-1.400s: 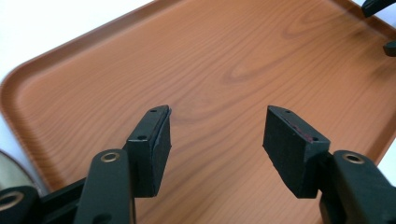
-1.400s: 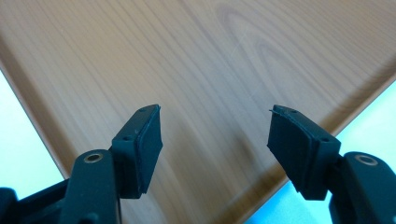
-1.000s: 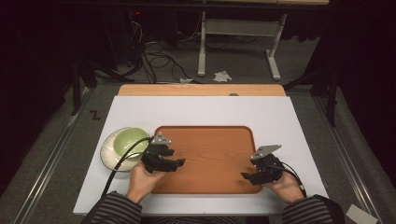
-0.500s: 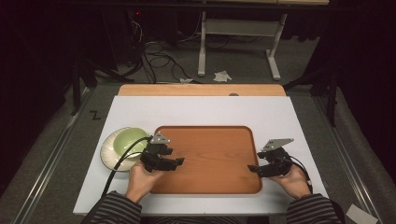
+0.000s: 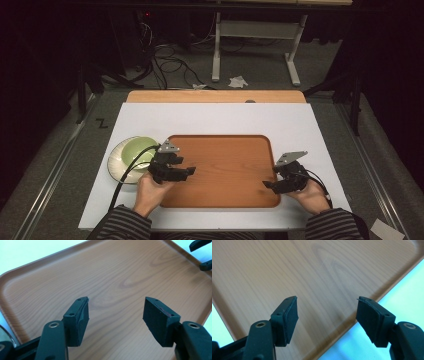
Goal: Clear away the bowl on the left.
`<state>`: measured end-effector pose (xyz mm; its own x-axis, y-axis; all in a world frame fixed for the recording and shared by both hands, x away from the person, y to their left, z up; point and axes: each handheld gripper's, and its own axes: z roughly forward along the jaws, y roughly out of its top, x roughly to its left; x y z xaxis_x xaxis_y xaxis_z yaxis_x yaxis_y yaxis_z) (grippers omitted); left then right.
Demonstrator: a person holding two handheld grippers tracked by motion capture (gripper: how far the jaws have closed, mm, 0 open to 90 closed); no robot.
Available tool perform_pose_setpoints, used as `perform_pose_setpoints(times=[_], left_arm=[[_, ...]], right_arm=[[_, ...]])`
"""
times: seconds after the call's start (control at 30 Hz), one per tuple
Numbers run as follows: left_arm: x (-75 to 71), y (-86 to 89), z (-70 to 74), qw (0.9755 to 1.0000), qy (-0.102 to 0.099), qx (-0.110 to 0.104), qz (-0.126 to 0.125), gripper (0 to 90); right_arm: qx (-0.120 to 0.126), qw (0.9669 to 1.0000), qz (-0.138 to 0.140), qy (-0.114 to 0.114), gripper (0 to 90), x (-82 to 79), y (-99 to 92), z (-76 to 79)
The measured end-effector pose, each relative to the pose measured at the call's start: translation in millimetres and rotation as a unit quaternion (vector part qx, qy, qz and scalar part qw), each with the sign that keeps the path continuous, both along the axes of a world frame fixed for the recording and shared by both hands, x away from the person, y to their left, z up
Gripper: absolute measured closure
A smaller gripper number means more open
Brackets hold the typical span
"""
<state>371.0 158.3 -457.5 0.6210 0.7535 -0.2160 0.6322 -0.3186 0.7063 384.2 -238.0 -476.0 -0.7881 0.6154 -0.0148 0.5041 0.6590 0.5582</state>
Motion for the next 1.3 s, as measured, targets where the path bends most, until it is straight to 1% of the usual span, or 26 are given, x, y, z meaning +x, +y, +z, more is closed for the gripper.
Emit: perform_pose_setpoints(times=[0.17,0.27,0.4,0.47,0.6,0.63,0.73,0.83,0.9,1.0,1.03,1.07,1.1,1.17,1.2,1.3], left_arm=[[0.0,3.1,2.2,1.0,-0.006,-0.002,0.006,37.5],[-0.4,4.3,3.4,0.9999,-0.01,0.003,0.008,37.4],[-0.1,6.2,4.4,0.9999,-0.012,0.002,0.011,37.2],[-0.6,6.7,5.0,0.9998,-0.015,0.0,0.013,37.0],[-2.0,8.1,7.0,0.9995,-0.024,0.005,0.019,37.3],[-2.1,9.0,7.6,0.9995,-0.023,0.004,0.019,37.3],[-2.6,11.9,10.5,0.9992,-0.026,-0.013,0.026,36.6],[-2.5,13.4,11.8,0.9991,-0.026,-0.018,0.03,36.2],[-2.6,15.0,12.8,0.9991,-0.024,-0.02,0.029,36.2],[-3.1,17.5,14.4,0.999,-0.026,-0.016,0.032,36.5],[-3.1,18.2,14.8,0.9989,-0.026,-0.016,0.035,36.8],[-2.8,19.8,15.5,0.9989,-0.025,-0.016,0.037,36.8],[-2.3,21.2,15.8,0.9987,-0.024,-0.016,0.041,36.7],[-1.7,24.5,16.3,0.9985,-0.024,-0.016,0.047,36.8],[-1.9,26.1,16.9,0.9983,-0.026,-0.013,0.05,37.3],[-4.8,31.3,21.0,0.9971,-0.044,-0.004,0.061,39.7]], right_arm=[[-0.002,1.0,0.0,0.001,35.5,-0.5,0.4,-0.2],[-0.003,1.0,-0.001,0.0,35.5,-0.7,0.3,-0.2],[-0.003,1.0,-0.001,0.003,35.5,-0.5,0.4,-0.5],[-0.003,1.0,0.001,0.001,35.5,-0.5,0.7,-0.7],[-0.007,1.0,0.0,-0.001,35.5,-0.9,0.5,-0.3],[-0.003,1.0,0.001,-0.001,35.5,-0.8,0.5,-0.5],[-0.007,1.0,0.001,0.0,35.5,-0.7,0.5,-0.4],[-0.003,1.0,0.002,0.0,35.5,-0.7,0.3,-0.5],[-0.006,1.0,0.002,0.0,35.5,-0.8,0.6,-0.4],[-0.004,1.0,0.003,0.0,35.6,-1.4,1.0,-0.5],[-0.003,1.0,0.005,0.0,35.5,-1.0,0.7,-0.4],[-0.007,1.0,0.004,-0.002,35.6,-0.7,0.3,-0.1],[-0.007,1.0,0.001,0.001,35.6,-0.8,0.4,-0.2],[-0.003,1.0,0.003,0.002,35.5,-0.4,0.4,-0.7],[-0.005,1.0,0.003,0.001,35.5,-0.6,0.5,-0.5],[-0.006,1.0,0.003,0.0,35.6,-1.3,0.9,-0.3]])
